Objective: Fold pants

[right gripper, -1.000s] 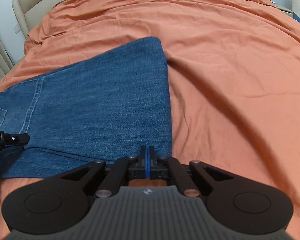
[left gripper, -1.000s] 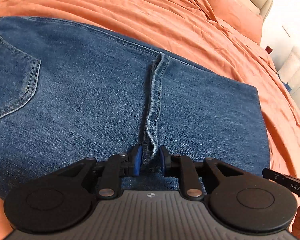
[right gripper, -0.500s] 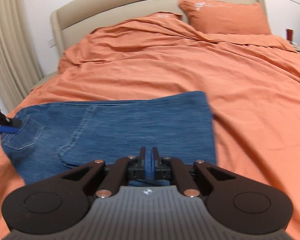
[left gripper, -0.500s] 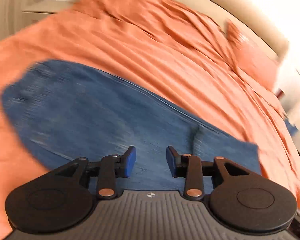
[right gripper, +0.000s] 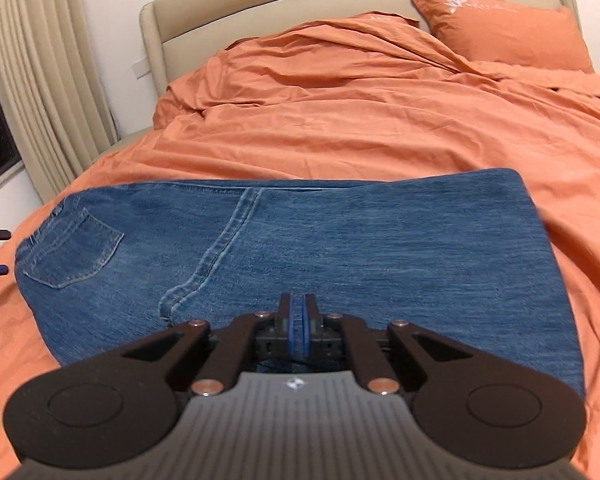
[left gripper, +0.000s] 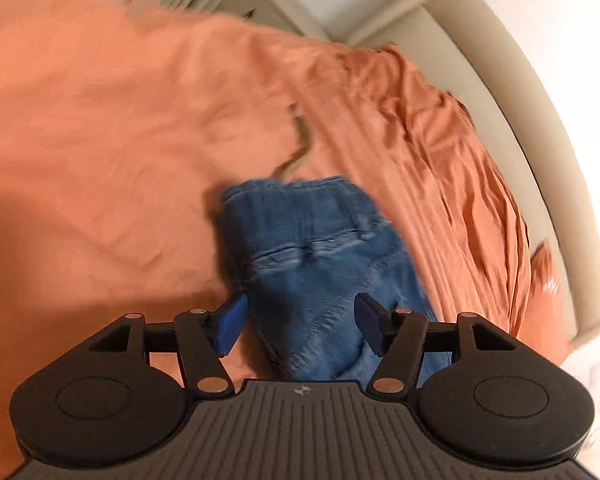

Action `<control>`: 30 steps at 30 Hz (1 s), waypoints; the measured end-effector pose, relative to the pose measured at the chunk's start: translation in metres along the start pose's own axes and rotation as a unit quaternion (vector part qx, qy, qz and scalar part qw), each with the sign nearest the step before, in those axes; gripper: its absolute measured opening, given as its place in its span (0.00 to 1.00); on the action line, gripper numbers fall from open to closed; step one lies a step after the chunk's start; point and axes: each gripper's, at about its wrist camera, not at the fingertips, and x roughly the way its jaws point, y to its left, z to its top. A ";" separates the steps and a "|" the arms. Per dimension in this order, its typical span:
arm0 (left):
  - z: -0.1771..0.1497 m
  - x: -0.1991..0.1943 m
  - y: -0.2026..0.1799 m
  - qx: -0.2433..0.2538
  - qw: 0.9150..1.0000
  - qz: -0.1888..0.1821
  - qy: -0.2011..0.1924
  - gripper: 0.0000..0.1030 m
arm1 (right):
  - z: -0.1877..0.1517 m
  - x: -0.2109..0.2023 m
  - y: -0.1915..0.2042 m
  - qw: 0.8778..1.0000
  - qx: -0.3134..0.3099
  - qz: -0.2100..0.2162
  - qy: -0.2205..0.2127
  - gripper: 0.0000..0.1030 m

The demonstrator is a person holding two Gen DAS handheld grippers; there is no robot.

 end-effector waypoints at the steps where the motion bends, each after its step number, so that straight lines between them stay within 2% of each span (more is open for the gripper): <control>1: 0.000 0.008 0.006 -0.011 1.000 -0.002 0.002 0.69 | 0.000 0.002 0.000 1.000 -0.002 0.000 0.000 0.01; 6: 0.004 0.039 0.018 -0.033 0.999 -0.010 -0.007 0.68 | -0.001 0.013 -0.004 1.000 -0.006 -0.006 0.007 0.01; 11: 0.005 0.052 0.015 -0.023 0.999 0.018 -0.018 0.61 | -0.001 0.020 -0.007 1.000 0.001 -0.007 0.009 0.01; 13: 0.004 0.054 0.008 -0.009 0.999 0.039 -0.021 0.51 | 0.000 0.020 -0.008 1.000 0.003 -0.005 0.009 0.01; 14: 0.004 0.054 0.005 -0.008 0.999 0.043 -0.020 0.49 | 0.000 0.019 -0.008 1.000 0.003 -0.005 0.009 0.01; 16: 0.006 0.049 -0.004 -0.010 0.998 0.065 -0.020 0.33 | 0.002 0.016 -0.011 1.000 0.007 -0.007 0.009 0.01; 18: 0.008 0.039 -0.021 0.013 0.997 0.077 -0.025 0.25 | 0.004 0.010 -0.014 1.000 0.014 -0.015 0.013 0.01; 20: 0.008 0.026 -0.044 0.050 0.995 0.077 -0.034 0.23 | 0.009 0.001 -0.020 0.999 0.025 -0.019 0.019 0.01; 23: 0.003 -0.006 -0.089 0.105 0.991 0.055 -0.056 0.21 | 0.013 -0.013 -0.032 0.999 0.043 -0.016 0.022 0.01; 26: -0.016 -0.034 -0.148 0.175 0.980 0.045 -0.081 0.20 | 0.019 -0.026 -0.044 0.997 0.065 -0.017 0.033 0.01; 30: -0.071 -0.060 -0.231 0.293 0.949 0.020 -0.116 0.19 | 0.024 -0.047 -0.059 0.996 0.086 -0.005 0.039 0.01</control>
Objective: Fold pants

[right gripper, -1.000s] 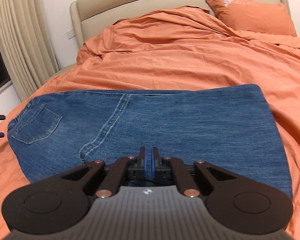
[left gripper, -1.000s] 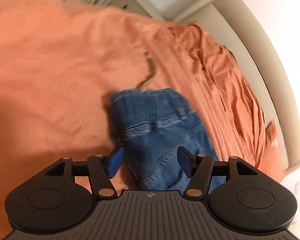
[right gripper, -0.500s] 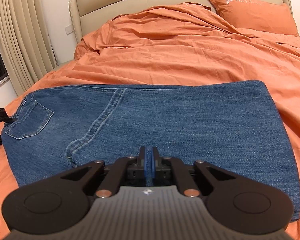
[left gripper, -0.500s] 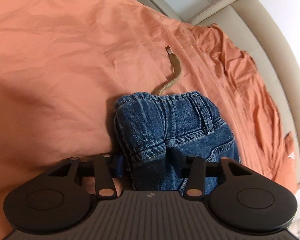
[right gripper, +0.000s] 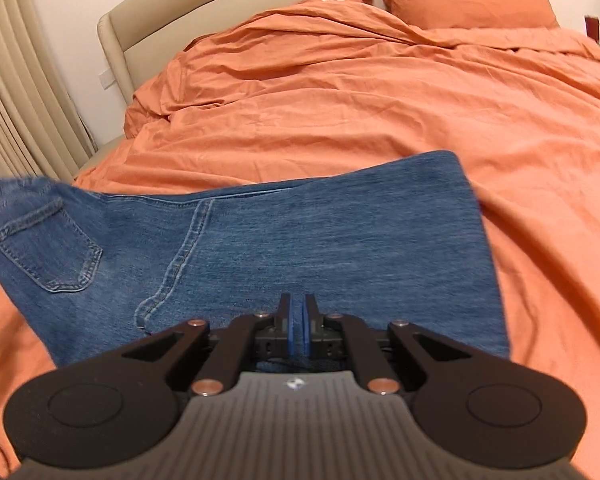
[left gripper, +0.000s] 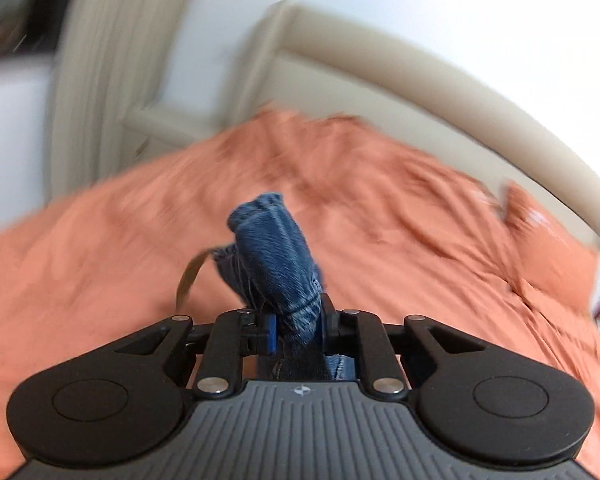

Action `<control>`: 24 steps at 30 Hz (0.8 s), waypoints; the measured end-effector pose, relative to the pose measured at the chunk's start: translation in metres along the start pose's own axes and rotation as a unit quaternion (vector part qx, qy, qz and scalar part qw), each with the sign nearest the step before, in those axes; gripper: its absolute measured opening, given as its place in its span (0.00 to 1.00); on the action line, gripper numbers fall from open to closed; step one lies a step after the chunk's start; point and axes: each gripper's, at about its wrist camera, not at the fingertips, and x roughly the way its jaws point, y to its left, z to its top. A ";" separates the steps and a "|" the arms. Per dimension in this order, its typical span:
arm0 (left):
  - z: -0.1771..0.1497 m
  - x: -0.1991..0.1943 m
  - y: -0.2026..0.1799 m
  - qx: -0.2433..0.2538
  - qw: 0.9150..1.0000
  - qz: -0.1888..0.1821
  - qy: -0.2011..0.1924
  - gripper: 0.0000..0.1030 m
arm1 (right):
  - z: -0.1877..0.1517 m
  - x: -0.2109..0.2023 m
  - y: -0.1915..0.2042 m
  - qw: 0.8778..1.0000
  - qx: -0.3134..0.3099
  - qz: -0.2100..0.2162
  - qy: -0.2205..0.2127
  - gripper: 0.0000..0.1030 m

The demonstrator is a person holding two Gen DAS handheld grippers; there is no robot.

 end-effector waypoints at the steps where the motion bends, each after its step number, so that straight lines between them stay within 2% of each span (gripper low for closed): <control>1: -0.003 -0.008 -0.029 0.037 0.999 -0.009 -0.007 0.18 | 0.001 -0.006 -0.004 1.000 0.002 0.004 0.000 0.02; 5: -0.022 -0.027 -0.124 0.155 0.987 -0.034 -0.022 0.17 | 0.002 -0.028 -0.021 1.000 0.016 0.011 -0.008 0.04; 9: -0.072 -0.020 -0.207 0.263 0.964 -0.042 -0.026 0.16 | 0.006 -0.040 -0.042 0.998 0.051 0.022 -0.017 0.05; 13: -0.144 0.003 -0.258 0.325 0.943 -0.068 0.014 0.16 | 0.009 -0.046 -0.059 0.997 0.073 0.015 -0.020 0.06; 15: -0.180 0.014 -0.272 0.345 0.934 -0.085 0.049 0.17 | 0.010 -0.047 -0.069 0.996 0.089 0.017 -0.019 0.06; 17: -0.219 0.024 -0.279 0.362 0.922 -0.095 0.100 0.17 | 0.010 -0.046 -0.079 0.994 0.103 0.016 -0.017 0.06; 18: -0.238 0.026 -0.281 0.373 0.916 -0.094 0.115 0.17 | 0.011 -0.045 -0.084 0.994 0.108 0.013 -0.015 0.07; 20: -0.257 0.030 -0.277 0.383 0.908 -0.098 0.137 0.20 | 0.011 -0.040 -0.093 0.993 0.119 0.006 -0.011 0.10; 21: -0.260 0.031 -0.274 0.382 0.905 -0.106 0.154 0.24 | 0.010 -0.038 -0.098 0.992 0.127 0.002 -0.007 0.12; 23: -0.257 0.034 -0.266 0.374 0.897 -0.141 0.191 0.44 | 0.008 -0.031 -0.105 0.989 0.145 0.005 0.004 0.12; 24: -0.252 0.036 -0.263 0.364 0.892 -0.163 0.211 0.63 | 0.008 -0.028 -0.107 0.988 0.153 0.010 0.008 0.12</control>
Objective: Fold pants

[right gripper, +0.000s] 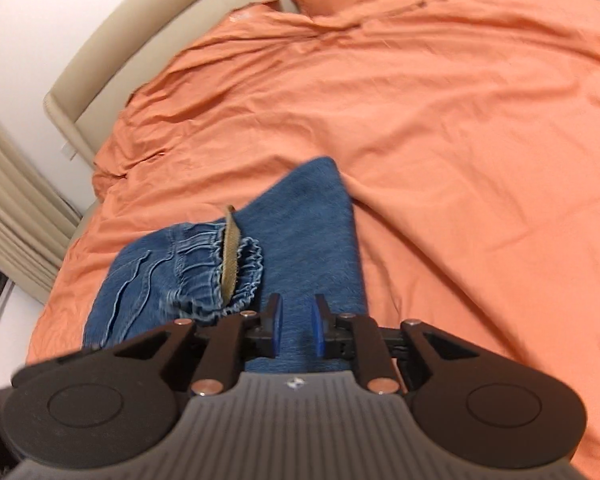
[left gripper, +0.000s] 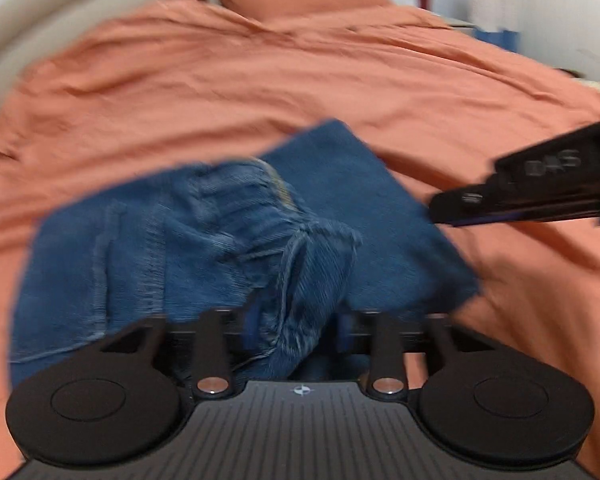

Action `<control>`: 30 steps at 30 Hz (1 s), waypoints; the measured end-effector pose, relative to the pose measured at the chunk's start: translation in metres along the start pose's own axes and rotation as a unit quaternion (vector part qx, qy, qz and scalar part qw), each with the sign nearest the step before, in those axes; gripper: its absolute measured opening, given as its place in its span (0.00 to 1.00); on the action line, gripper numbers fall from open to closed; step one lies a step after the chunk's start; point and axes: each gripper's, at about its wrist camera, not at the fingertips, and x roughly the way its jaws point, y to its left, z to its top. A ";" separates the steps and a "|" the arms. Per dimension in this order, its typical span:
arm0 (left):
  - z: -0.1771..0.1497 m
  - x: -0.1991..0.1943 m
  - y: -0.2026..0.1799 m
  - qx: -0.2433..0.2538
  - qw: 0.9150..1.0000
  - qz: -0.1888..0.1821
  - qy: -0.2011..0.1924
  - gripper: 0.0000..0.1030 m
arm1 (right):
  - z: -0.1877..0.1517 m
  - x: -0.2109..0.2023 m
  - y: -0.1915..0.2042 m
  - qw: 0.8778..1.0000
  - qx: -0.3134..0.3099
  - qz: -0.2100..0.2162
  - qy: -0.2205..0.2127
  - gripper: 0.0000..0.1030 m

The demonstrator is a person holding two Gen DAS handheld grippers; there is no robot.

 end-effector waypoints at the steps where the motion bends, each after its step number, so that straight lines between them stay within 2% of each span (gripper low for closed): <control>1: 0.002 0.001 0.006 -0.014 0.999 -0.034 0.011 0.75 | 0.000 0.002 0.000 1.000 0.005 0.007 0.004 0.12; 2: 0.002 -0.001 0.011 -0.033 0.998 -0.060 0.017 0.76 | 0.001 0.004 0.001 1.000 0.007 0.013 0.005 0.12; 6: 0.007 -0.018 0.047 -0.116 0.986 -0.122 0.004 0.76 | 0.000 0.004 0.009 0.999 0.002 0.037 -0.003 0.18; 8: 0.009 -0.032 0.062 -0.140 0.981 -0.133 -0.020 0.76 | 0.000 0.003 0.011 0.998 0.011 0.054 -0.009 0.22; 10: 0.010 -0.045 0.081 -0.143 0.982 -0.106 -0.056 0.76 | 0.003 0.004 0.013 0.997 0.024 0.068 -0.016 0.26; 12: 0.009 -0.053 0.100 -0.139 0.986 -0.046 -0.079 0.73 | 0.008 0.009 0.017 0.996 0.034 0.081 -0.021 0.32; 15: 0.005 -0.047 0.134 -0.159 0.984 0.023 -0.078 0.68 | 0.016 0.024 0.022 0.993 0.058 0.105 -0.019 0.34; 17: 0.001 -0.042 0.150 -0.173 0.980 0.046 -0.085 0.67 | 0.019 0.038 0.025 0.990 0.072 0.120 -0.016 0.37; 22: -0.006 -0.031 0.185 -0.207 0.971 0.064 -0.099 0.67 | 0.017 0.081 0.024 0.991 0.080 0.103 0.019 0.39; 25: -0.010 -0.022 0.206 -0.234 0.966 0.050 -0.096 0.67 | 0.016 0.104 0.017 0.986 0.111 0.118 0.035 0.39; 28: -0.011 -0.017 0.216 -0.241 0.964 0.049 -0.099 0.66 | 0.017 0.119 0.017 0.982 0.120 0.140 0.043 0.36; 29: -0.011 -0.017 0.218 -0.244 0.964 0.048 -0.099 0.65 | 0.016 0.124 0.017 0.981 0.123 0.144 0.046 0.29; 30: -0.012 -0.018 0.220 -0.249 0.962 0.045 -0.099 0.65 | 0.015 0.127 0.016 0.980 0.126 0.147 0.047 0.27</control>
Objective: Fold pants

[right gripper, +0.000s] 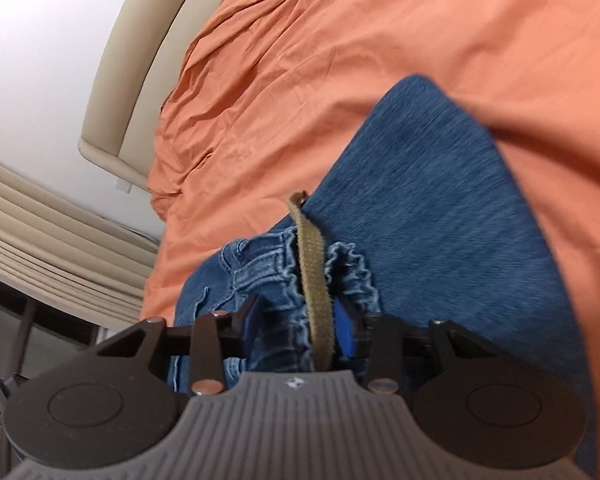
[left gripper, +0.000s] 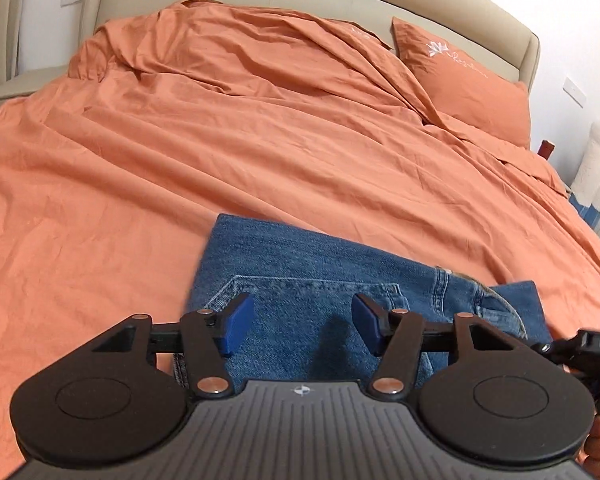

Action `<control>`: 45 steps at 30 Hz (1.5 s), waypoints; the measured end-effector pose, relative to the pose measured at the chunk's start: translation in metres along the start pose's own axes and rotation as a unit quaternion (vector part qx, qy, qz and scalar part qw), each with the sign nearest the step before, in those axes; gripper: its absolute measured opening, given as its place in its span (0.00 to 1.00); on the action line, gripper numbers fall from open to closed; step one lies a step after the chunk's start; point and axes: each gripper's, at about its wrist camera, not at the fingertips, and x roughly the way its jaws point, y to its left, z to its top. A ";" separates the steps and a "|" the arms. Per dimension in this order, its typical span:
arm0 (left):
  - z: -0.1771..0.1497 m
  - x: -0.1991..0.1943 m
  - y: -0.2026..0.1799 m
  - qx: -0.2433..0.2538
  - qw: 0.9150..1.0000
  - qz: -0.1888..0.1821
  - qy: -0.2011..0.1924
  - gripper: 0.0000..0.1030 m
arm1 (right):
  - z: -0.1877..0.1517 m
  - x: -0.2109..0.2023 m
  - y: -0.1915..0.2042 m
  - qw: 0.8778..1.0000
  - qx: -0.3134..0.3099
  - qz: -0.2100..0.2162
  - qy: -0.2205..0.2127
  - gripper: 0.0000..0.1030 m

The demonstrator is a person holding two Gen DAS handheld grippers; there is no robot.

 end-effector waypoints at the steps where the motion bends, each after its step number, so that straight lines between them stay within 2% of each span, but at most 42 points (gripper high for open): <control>1: 0.002 0.001 0.002 -0.005 1.000 -0.003 0.001 0.65 | 0.000 0.001 -0.003 1.000 0.004 0.005 -0.002 0.21; 3: 0.002 -0.002 0.005 -0.010 1.000 -0.006 0.000 0.65 | -0.001 -0.001 -0.005 1.000 0.007 0.013 -0.005 0.15; 5: 0.002 -0.006 0.007 -0.013 1.000 -0.004 -0.002 0.65 | -0.002 -0.008 0.010 1.000 -0.026 0.000 -0.012 0.11; 10: 0.005 -0.017 0.024 -0.049 0.999 -0.003 -0.014 0.62 | -0.005 -0.029 0.081 0.988 -0.142 -0.048 -0.035 0.09; 16: 0.010 -0.049 0.031 -0.057 0.997 -0.024 -0.054 0.61 | 0.019 -0.052 0.174 0.971 -0.226 -0.043 -0.059 0.08; 19: 0.010 -0.054 0.033 -0.056 0.996 -0.039 -0.057 0.60 | 0.034 -0.068 0.192 0.964 -0.246 -0.067 -0.075 0.08; 22: 0.009 -0.051 0.033 -0.053 0.996 -0.048 -0.053 0.56 | 0.044 -0.080 0.176 0.963 -0.235 -0.106 -0.082 0.08; 27: 0.004 -0.038 0.026 -0.035 0.997 -0.060 -0.034 0.56 | 0.041 -0.078 0.111 0.961 -0.198 -0.176 -0.079 0.06; 32: -0.007 -0.018 0.008 0.013 0.998 -0.056 -0.003 0.56 | 0.041 -0.067 0.056 0.958 -0.170 -0.212 -0.086 0.04; 39: -0.020 0.010 -0.002 0.042 0.998 -0.030 0.034 0.55 | 0.036 -0.040 0.009 0.959 -0.141 -0.238 -0.063 0.05; 42: -0.021 0.011 0.000 0.040 0.998 -0.021 0.039 0.55 | 0.033 -0.050 0.006 0.964 -0.122 -0.223 -0.075 0.11; 44: -0.020 0.003 -0.002 0.042 0.998 -0.022 0.039 0.55 | 0.028 -0.068 0.013 0.967 -0.114 -0.211 -0.092 0.24; 45: -0.020 -0.005 -0.003 0.045 0.998 -0.027 0.039 0.55 | 0.023 -0.079 0.018 0.967 -0.111 -0.205 -0.101 0.23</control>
